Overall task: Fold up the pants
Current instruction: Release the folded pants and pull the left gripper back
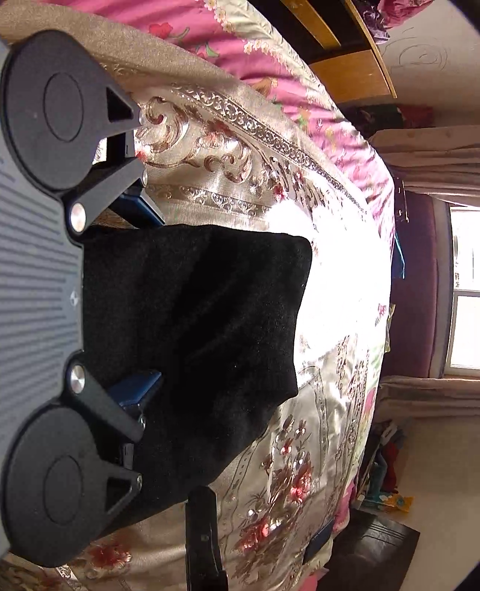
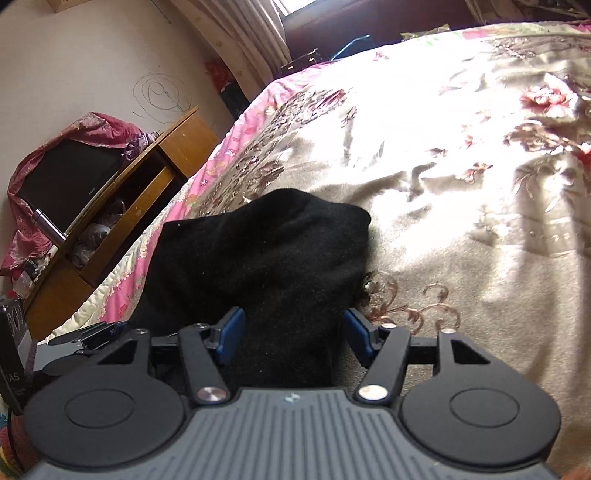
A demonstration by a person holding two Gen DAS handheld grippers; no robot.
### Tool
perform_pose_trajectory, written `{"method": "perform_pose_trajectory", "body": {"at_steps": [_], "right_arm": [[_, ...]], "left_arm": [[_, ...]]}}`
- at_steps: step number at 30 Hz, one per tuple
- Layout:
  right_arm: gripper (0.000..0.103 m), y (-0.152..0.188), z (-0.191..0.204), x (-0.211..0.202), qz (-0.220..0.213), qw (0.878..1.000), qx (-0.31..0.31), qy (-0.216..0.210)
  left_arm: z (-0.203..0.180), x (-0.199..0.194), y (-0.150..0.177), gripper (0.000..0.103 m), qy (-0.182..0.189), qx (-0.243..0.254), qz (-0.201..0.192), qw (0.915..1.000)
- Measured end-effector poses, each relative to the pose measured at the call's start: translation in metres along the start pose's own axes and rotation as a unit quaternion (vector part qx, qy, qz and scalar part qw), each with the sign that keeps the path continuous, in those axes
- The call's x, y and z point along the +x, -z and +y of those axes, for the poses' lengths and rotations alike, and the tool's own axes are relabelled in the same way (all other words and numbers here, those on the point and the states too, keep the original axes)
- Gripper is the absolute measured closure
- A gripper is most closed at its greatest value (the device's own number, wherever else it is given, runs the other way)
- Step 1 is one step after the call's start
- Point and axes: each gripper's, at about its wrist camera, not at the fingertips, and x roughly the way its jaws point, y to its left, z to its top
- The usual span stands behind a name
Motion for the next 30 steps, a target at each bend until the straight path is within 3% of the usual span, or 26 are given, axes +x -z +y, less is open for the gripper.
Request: {"method": "perform_pose_trajectory", "body": {"at_steps": [3,6,13,21,30], "right_arm": [[0.041,0.010,0.016,-0.025,-0.006,0.999,-0.040,0.002],[0.041,0.023,0.042,-0.031,-0.002,0.998,-0.064,-0.017],[0.041,0.044,0.057,-0.061,-0.010,0.998,-0.047,-0.035],[0.041,0.066,0.056,-0.091,-0.005,0.998,-0.046,-0.036],[0.041,0.078,0.050,-0.108,-0.006,0.998,-0.038,-0.046]], "left_arm": [[-0.015,-0.019,0.005,0.007,-0.019,-0.007,-0.007,0.9998],[-0.033,-0.037,0.012,0.007,-0.061,0.000,-0.005,0.9981],[-0.060,-0.088,0.031,0.000,-0.082,-0.029,-0.020,0.9960],[-0.101,-0.113,0.044,0.000,-0.155,-0.005,-0.008,0.9878],[-0.114,-0.127,0.060,0.000,-0.158,-0.029,0.000,0.9870]]}}
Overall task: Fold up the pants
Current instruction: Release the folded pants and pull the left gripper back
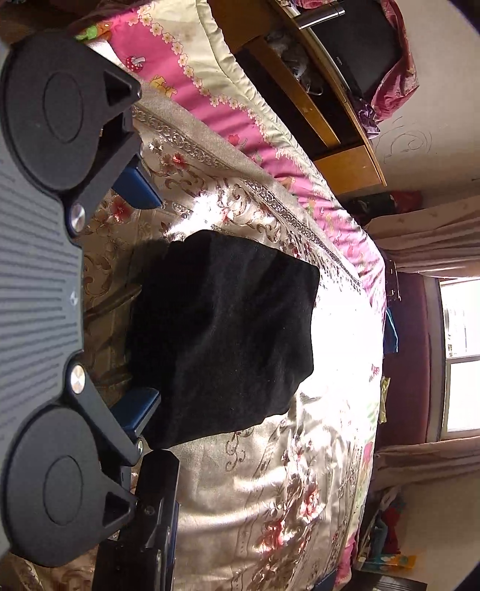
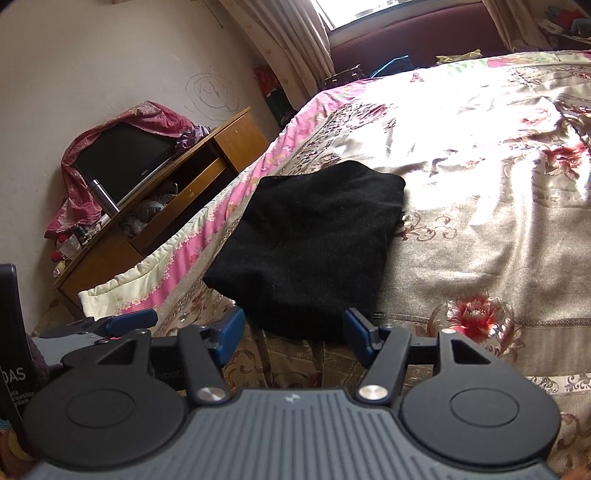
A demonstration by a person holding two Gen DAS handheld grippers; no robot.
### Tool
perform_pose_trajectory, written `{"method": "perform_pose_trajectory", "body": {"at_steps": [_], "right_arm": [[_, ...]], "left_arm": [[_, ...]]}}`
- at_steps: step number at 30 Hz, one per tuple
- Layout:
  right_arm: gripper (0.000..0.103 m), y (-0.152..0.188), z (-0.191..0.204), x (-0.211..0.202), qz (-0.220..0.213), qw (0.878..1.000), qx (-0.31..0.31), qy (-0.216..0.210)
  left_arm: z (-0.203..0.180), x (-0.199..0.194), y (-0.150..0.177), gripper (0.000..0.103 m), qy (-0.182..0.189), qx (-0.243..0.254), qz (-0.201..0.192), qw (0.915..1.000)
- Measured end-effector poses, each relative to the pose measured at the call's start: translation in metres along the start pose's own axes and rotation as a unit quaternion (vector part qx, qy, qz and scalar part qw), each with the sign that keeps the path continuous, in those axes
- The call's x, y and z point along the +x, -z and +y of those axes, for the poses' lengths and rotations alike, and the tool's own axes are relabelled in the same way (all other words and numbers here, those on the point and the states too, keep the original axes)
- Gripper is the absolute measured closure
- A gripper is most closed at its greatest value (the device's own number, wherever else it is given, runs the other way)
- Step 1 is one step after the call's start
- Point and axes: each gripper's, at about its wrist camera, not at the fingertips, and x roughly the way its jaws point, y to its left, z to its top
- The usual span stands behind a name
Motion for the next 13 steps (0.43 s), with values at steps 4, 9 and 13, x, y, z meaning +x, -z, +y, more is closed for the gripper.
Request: {"method": "perform_pose_trajectory", "body": {"at_steps": [4,9,13], "right_arm": [[0.041,0.0021,0.0018,-0.0010,0.002,1.000,0.000,-0.001],[0.041,0.0047,0.0024,-0.0005,0.004,1.000,0.000,-0.003],[0.041,0.0059,0.0025,-0.0002,0.005,1.000,0.000,-0.003]], "left_arm": [[0.0009,-0.0022,0.0023,0.000,-0.002,-0.008,0.002,1.0000],[0.0019,-0.0025,0.0038,0.000,-0.001,-0.013,0.007,0.9999],[0.0013,-0.0014,0.0052,0.000,-0.001,-0.018,0.011,0.9998]]}}
